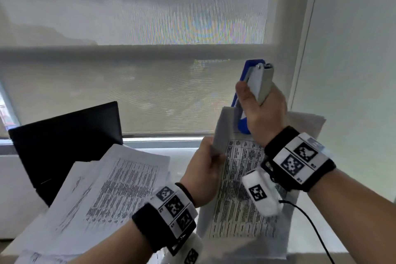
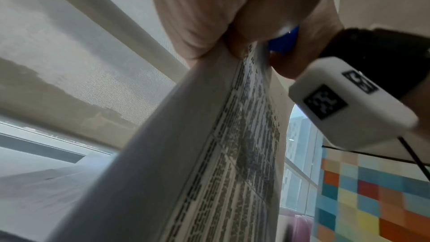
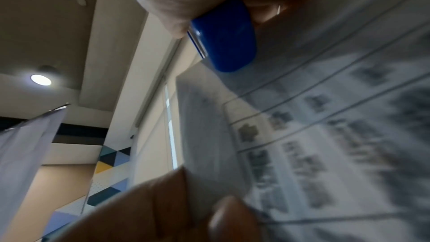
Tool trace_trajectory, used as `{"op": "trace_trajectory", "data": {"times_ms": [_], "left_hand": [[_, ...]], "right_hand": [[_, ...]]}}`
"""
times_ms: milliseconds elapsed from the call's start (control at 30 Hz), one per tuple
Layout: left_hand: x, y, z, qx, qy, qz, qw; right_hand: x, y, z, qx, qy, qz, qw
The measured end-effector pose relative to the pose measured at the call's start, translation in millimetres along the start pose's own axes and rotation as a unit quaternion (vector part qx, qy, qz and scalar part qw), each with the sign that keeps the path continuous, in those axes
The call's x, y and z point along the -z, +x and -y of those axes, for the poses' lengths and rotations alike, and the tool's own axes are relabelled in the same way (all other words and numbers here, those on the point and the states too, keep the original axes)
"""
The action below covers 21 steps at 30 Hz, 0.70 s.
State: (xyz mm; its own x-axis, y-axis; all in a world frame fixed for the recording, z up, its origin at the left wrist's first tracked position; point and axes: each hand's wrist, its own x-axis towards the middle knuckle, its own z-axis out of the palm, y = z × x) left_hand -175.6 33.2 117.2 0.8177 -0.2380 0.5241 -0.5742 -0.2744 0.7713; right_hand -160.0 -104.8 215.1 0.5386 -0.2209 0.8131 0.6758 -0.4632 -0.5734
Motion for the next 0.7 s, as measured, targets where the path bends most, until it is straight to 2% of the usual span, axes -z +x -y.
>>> {"op": "trace_trajectory", "data": {"times_ms": [100, 200, 300, 433, 533, 600, 700], "left_hand": [[-1.9, -3.0, -1.9, -0.035, 0.022, 0.004, 0.999], [0.9, -4.6, -1.1, -0.026, 0.02, 0.015, 0.999], [2.0, -3.3, 8.0, 0.033, 0.021, 0.02, 0.999], [4.2, -9.5, 24.3, 0.169, -0.024, 0.022, 0.985], [26.1, -7.2, 40.3, 0.23, -0.053, 0.016, 0.972], [54.9, 1.6, 54.6, 0.263, -0.017, 0.006, 0.965], [132.5, 19.8, 84.3, 0.302, 0.085, 0.027, 0.949]], "right_hand": [[-5.4, 6.3, 3.6, 0.026, -0.016, 0.005, 1.0], [-9.5, 10.5, 2.2, 0.005, -0.041, 0.03, 0.999], [-15.7, 11.2, -5.4, -0.053, -0.042, 0.063, 0.996], [-16.8, 14.8, -18.2, -0.114, 0.005, 0.009, 0.993], [-2.6, 14.4, -32.6, -0.139, -0.021, -0.004, 0.99], [13.7, 5.9, -50.4, -0.169, -0.069, 0.047, 0.982], [37.2, -16.8, -84.5, -0.232, -0.169, 0.144, 0.947]]}}
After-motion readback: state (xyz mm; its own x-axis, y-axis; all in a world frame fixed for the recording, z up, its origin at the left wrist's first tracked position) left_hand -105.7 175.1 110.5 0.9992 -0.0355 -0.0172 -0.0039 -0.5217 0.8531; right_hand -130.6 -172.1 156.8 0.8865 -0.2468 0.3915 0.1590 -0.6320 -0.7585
